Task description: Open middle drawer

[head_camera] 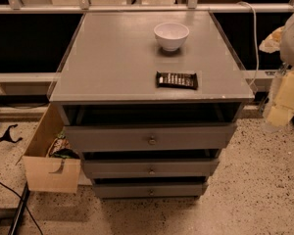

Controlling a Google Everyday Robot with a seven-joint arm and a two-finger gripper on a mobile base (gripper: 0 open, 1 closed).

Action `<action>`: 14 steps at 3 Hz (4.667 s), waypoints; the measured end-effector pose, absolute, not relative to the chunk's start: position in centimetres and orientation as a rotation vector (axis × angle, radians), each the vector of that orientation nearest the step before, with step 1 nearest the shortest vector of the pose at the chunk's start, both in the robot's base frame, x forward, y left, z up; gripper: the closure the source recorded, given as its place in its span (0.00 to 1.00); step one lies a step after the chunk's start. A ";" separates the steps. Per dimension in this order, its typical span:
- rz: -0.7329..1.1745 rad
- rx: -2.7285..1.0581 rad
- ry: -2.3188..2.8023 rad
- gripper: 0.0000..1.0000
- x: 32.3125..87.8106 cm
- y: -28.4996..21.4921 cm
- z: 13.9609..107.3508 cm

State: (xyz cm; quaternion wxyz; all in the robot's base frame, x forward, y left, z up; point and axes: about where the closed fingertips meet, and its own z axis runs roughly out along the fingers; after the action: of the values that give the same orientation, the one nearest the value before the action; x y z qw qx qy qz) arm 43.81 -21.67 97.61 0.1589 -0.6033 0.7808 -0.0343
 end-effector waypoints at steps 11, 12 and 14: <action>0.028 -1.779 2.233 0.00 41.7 -19.1 64.2; 0.025 -1.795 2.232 0.00 41.8 -19.0 63.7; 0.076 -1.850 2.158 0.00 43.6 -16.8 55.9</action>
Offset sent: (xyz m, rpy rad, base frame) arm -0.0126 0.0063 -0.0450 0.0113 0.0116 -0.0276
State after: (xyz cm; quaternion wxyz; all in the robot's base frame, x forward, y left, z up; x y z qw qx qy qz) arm 43.60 -16.75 55.86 0.1488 -0.6434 0.7505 0.0265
